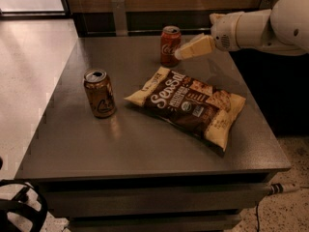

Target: Pick coke can

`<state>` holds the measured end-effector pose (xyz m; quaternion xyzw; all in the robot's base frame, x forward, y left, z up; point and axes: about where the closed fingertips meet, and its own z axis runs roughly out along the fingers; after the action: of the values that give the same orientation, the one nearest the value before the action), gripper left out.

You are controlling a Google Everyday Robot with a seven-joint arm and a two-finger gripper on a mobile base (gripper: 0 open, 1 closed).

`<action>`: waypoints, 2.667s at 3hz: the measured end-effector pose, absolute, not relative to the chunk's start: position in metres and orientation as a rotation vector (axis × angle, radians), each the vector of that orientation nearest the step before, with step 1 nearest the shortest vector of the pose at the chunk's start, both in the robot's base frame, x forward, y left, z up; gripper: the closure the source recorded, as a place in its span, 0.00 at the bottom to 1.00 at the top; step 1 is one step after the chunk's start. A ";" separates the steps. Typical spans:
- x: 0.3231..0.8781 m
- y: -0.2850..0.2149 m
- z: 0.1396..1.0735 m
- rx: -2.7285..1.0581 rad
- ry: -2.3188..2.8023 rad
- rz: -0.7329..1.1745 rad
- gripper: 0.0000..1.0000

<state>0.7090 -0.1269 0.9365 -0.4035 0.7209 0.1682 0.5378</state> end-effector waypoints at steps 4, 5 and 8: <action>0.767 -0.082 0.894 -0.882 1.648 0.572 0.00; 0.772 -0.076 0.884 -0.844 1.623 0.624 0.20; 0.774 -0.066 0.879 -0.841 1.613 0.651 0.88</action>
Offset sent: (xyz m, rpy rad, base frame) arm 0.0531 0.0254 -0.0383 0.1425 0.0139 0.0152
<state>0.7736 -0.0664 0.8793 -0.3580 0.6869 0.2774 0.5684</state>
